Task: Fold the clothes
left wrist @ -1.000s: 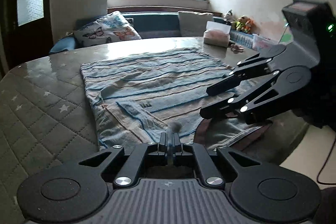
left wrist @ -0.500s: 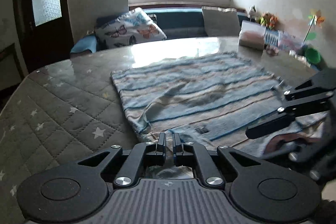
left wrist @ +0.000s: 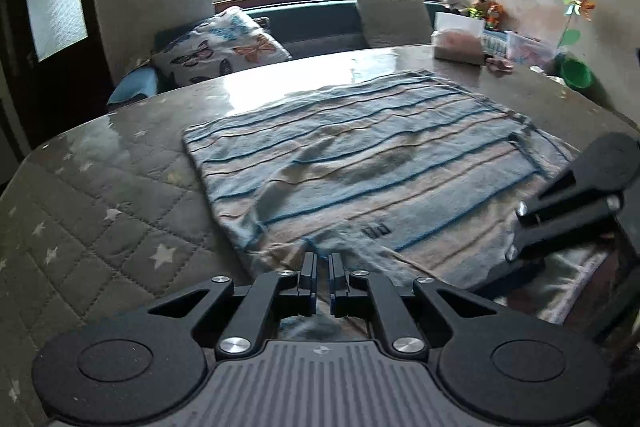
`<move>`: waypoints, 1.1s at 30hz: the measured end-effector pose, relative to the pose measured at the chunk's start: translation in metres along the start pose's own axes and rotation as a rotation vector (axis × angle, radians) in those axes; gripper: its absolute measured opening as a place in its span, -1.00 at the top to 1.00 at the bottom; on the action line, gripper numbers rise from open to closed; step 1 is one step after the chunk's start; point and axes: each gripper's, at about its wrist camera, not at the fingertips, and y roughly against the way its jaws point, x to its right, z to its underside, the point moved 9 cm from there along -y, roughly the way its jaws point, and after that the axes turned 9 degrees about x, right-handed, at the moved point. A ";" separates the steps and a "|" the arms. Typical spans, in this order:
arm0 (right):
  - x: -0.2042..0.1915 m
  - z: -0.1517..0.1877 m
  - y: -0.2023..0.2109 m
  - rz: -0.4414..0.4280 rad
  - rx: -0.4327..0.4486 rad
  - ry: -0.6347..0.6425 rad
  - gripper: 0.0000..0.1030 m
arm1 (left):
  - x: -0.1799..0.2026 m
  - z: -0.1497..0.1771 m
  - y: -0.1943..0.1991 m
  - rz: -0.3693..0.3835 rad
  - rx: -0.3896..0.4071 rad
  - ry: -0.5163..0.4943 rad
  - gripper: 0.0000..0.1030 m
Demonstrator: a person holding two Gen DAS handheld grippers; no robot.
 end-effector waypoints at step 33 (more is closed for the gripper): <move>0.003 0.005 0.012 0.000 0.006 -0.078 0.70 | 0.024 0.018 0.009 0.036 0.032 0.115 0.87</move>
